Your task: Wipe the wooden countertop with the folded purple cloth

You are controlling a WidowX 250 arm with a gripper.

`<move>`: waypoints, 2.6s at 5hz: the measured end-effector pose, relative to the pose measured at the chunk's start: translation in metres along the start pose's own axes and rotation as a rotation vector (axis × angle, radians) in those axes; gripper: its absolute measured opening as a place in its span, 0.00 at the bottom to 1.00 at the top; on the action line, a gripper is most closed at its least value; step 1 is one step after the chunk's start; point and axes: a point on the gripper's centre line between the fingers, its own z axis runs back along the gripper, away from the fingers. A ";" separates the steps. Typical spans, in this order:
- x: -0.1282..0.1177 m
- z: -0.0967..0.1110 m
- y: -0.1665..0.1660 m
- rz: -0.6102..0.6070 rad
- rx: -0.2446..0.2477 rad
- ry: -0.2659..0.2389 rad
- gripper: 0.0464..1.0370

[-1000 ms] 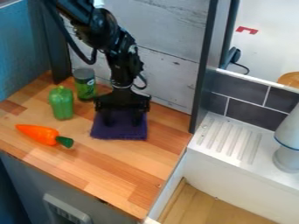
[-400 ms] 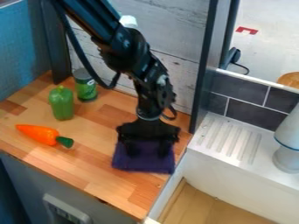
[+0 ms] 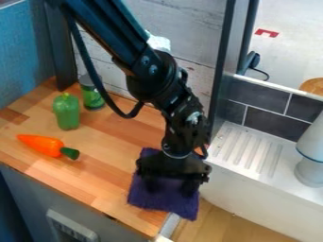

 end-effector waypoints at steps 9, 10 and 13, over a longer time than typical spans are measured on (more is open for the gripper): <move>0.034 -0.011 0.140 0.291 0.037 0.074 0.96; 0.027 -0.008 0.134 0.302 0.010 0.097 0.96; 0.003 0.072 0.135 0.271 -0.030 0.010 0.96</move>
